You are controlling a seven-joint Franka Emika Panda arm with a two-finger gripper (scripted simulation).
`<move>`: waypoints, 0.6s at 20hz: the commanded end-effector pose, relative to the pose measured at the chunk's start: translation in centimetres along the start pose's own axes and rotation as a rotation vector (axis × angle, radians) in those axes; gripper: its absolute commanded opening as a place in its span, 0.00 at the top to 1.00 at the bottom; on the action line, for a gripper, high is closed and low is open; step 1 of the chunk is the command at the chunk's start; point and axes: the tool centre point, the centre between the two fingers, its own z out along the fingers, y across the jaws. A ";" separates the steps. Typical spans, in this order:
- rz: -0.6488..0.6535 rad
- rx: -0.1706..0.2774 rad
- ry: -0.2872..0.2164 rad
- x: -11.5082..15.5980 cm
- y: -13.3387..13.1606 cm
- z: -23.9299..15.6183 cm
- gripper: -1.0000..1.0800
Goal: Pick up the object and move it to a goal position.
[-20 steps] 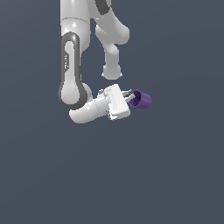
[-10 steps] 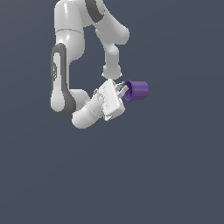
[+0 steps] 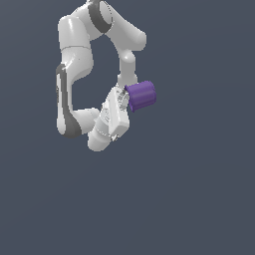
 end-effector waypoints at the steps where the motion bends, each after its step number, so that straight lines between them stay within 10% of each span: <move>1: 0.002 0.007 -0.086 -1.6 -0.5 -0.2 1.00; 12: 0.017 0.051 -0.457 -7.9 -2.6 -2.7 1.00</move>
